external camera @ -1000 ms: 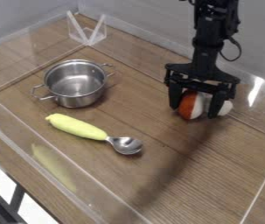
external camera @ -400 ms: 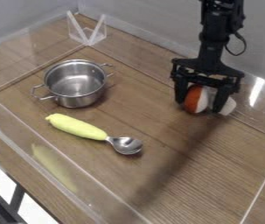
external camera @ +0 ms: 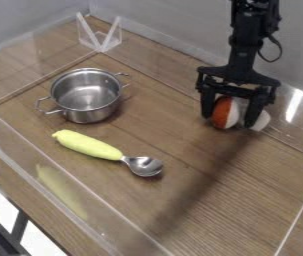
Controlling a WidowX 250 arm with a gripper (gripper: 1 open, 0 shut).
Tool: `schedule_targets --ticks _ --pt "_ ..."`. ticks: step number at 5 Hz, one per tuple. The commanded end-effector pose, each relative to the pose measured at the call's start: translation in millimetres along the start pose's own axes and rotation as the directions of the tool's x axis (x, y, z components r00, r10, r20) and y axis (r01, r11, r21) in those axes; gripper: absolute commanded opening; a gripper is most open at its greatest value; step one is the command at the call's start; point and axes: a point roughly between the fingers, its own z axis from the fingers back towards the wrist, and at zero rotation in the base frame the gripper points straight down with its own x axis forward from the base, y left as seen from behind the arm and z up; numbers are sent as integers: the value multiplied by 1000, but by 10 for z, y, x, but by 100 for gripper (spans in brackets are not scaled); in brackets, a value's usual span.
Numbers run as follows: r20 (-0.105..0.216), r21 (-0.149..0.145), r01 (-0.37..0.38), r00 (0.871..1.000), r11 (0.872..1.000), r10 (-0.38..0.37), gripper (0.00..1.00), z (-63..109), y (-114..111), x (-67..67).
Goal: Put mushroom into the silver pot
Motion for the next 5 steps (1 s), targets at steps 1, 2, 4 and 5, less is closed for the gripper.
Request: schedule_targets --ticks 1,2,4,5 --pt "87 -55 -88 992 995 92 100 191 -87 165" --pt "92 -66 -140 985 988 146 100 202 -100 190" --pt "98 -84 -187 976 979 195 100 208 -149 226" --pt "99 -92 -181 977 979 189 100 204 -190 238"
